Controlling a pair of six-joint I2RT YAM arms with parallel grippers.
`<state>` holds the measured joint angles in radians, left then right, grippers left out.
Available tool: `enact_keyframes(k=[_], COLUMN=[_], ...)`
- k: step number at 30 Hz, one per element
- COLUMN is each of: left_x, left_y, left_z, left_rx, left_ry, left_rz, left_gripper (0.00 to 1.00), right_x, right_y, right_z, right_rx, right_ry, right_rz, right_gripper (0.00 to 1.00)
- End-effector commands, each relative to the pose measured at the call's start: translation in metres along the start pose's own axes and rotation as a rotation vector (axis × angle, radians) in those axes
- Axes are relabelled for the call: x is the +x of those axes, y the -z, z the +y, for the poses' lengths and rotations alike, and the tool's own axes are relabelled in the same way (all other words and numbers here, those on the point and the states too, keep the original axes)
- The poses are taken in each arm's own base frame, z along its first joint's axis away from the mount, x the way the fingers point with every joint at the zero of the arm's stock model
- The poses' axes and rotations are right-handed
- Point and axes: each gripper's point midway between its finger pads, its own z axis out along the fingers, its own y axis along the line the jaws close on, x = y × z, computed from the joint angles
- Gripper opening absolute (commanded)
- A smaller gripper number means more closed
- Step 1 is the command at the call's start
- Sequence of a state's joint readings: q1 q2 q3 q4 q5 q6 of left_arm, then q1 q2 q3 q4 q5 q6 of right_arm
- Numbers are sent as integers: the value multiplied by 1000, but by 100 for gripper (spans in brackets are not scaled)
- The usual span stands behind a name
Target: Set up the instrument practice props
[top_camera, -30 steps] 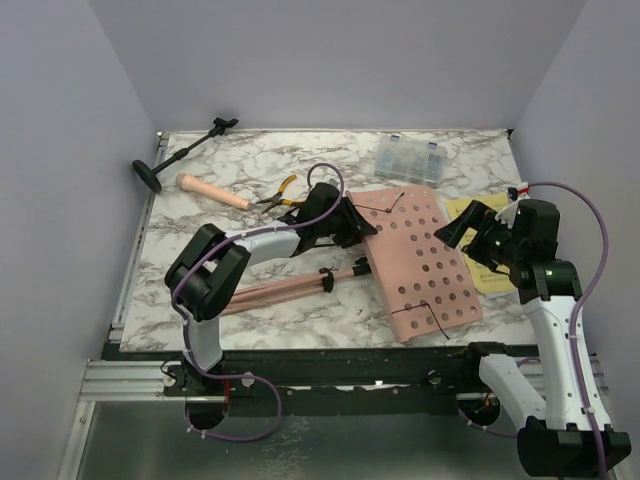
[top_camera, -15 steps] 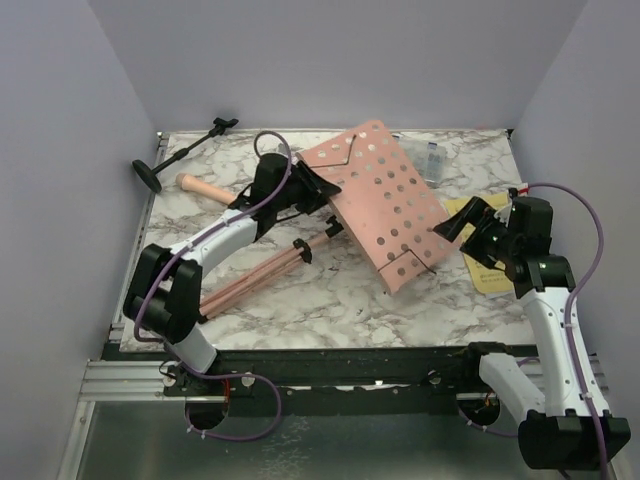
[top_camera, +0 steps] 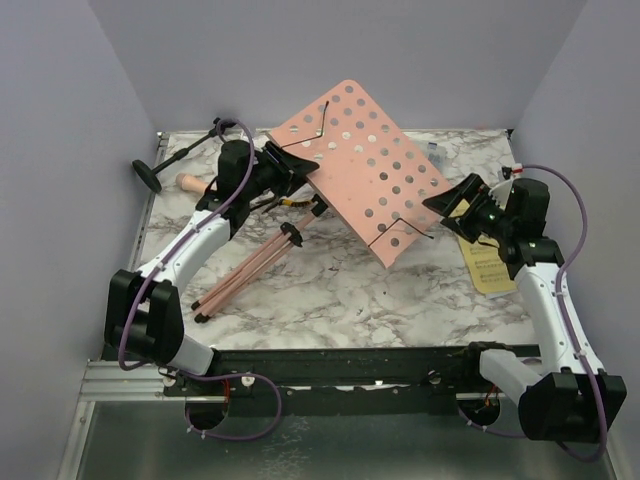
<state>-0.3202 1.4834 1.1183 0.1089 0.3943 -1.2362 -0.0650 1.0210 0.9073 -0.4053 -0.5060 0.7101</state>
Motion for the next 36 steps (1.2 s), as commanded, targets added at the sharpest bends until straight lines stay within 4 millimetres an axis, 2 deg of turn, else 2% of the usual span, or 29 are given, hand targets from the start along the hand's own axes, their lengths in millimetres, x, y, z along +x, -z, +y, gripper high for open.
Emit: enact_keyframes(k=[1, 3, 6, 11, 14, 19, 20, 22, 24, 25, 26, 28, 30, 33, 36], left_x=[-10, -11, -9, -5, -3, -3, -3, -2, -1, -1, 0, 0, 0, -3, -3], left_y=[64, 69, 76, 85, 91, 104, 106, 110, 113, 114, 115, 117, 113, 111, 118], left_z=[-140, -148, -155, -165, -173, -192, -196, -203, -207, -207, -206, -202, -187, -159, -120], left_rx=[427, 449, 473, 515, 542, 611, 623, 641, 652, 652, 651, 634, 560, 414, 245], left_ry=[-30, -32, -35, -37, -43, -54, -57, -67, -84, -90, -97, -122, -157, -234, -315], left_rz=[-12, -14, -10, 7, 13, 15, 15, 18, 19, 19, 18, 7, -18, -78, -121], left_gripper=[0, 0, 0, 0, 0, 0, 0, 0, 0, 1, 10, 42, 66, 86, 99], right_x=[7, 8, 7, -5, -13, -28, -31, -38, -51, -58, -66, -74, -84, -97, -105], right_y=[-4, -2, 3, 27, 38, 41, 44, 48, 54, 57, 61, 77, 87, 96, 101], right_z=[18, 21, 39, 82, 101, 122, 128, 138, 152, 158, 167, 185, 200, 217, 231], right_rx=[-174, -222, -337, -539, -611, -677, -702, -742, -756, -754, -754, -806, -827, -851, -875], right_ry=[-32, -39, -23, 32, 52, 85, 110, 154, 228, 287, 334, 459, 537, 601, 654], right_rz=[13, 1, -13, -75, -93, -80, -89, -117, -163, -191, -220, -293, -340, -382, -383], right_gripper=[100, 100, 99, 82, 67, 59, 55, 38, 16, 2, 1, 1, 0, 1, 1])
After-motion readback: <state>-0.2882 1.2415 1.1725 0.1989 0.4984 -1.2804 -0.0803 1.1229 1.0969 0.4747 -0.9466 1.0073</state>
